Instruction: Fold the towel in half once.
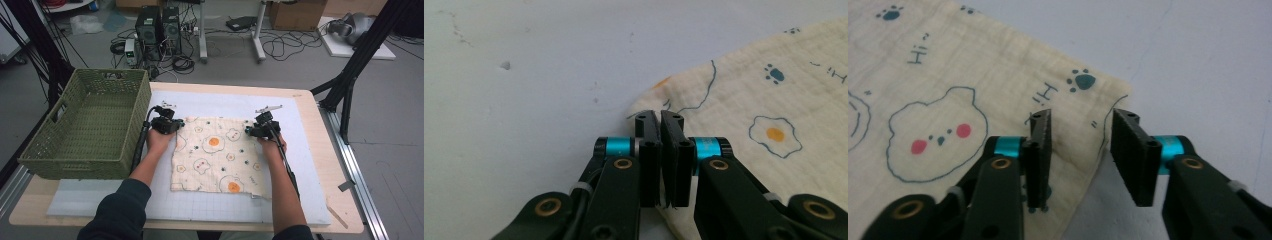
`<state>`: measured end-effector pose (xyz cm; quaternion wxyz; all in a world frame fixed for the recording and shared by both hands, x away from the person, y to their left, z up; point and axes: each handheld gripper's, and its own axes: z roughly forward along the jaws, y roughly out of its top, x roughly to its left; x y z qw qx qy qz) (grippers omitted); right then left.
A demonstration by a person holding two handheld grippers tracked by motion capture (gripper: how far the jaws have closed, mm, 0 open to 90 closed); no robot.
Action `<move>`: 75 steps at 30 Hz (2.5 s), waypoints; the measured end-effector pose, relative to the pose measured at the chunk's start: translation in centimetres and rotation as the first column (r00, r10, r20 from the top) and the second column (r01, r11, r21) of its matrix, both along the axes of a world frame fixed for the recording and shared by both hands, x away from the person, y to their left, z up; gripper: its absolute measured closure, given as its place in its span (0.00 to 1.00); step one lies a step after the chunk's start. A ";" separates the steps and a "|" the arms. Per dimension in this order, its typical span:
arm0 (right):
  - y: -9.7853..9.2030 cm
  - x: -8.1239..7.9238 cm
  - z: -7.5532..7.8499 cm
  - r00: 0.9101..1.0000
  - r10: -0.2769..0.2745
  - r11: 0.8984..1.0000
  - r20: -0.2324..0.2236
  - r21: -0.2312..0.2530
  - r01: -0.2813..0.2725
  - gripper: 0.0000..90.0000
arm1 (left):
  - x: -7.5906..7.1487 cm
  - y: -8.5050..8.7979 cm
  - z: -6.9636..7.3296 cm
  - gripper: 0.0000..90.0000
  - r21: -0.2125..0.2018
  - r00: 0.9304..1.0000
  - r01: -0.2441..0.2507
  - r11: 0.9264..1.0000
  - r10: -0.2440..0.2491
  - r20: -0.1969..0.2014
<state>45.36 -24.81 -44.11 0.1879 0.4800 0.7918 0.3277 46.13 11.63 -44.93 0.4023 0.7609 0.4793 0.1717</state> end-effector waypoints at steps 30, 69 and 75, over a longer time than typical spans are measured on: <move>-0.9 -5.1 3.8 0.974 0.089 0.992 0.208 0.065 -0.105 0.96 | -5.0 0.1 6.0 0.97 -0.078 0.974 0.095 0.992 -0.076 0.211; -2.7 -15.5 2.2 0.958 0.202 0.972 0.201 0.075 -0.221 0.96 | -15.0 2.5 2.3 0.96 -0.102 0.965 0.209 0.973 -0.188 0.183; -2.5 -16.2 1.9 0.958 0.216 0.971 0.186 0.066 -0.232 0.96 | -15.8 2.6 2.2 0.96 -0.100 0.961 0.232 0.968 -0.212 0.175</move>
